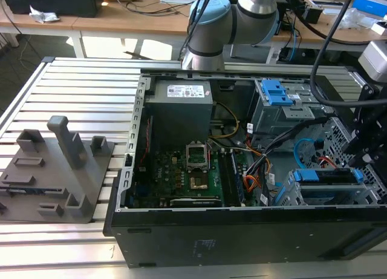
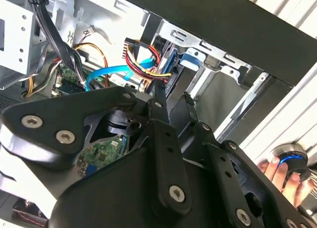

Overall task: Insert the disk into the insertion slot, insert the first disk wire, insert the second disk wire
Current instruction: 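Insert the first disk wire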

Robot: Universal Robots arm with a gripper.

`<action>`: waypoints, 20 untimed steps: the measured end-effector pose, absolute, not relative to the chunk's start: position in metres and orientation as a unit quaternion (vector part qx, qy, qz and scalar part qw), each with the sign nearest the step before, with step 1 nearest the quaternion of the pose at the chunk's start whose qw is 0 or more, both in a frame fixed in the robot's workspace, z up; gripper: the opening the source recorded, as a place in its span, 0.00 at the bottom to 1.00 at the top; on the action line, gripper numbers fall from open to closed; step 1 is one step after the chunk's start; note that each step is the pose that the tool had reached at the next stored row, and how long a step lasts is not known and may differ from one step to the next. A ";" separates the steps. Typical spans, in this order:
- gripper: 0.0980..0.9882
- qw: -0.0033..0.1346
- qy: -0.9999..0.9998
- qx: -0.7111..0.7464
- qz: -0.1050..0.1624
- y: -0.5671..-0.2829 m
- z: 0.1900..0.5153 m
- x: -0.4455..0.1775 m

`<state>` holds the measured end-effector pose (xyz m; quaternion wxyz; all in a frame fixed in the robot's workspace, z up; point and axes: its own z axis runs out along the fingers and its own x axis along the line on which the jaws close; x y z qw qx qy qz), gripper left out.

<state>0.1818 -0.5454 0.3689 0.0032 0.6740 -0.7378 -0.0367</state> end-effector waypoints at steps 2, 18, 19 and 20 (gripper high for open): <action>0.24 0.003 -0.738 0.674 -0.037 -0.545 0.369 0.182; 0.01 -0.001 -0.706 0.707 -0.043 -0.552 0.365 0.182; 0.01 -0.007 -0.704 0.709 -0.049 -0.552 0.365 0.182; 0.01 -0.015 -0.701 0.710 -0.057 -0.552 0.365 0.182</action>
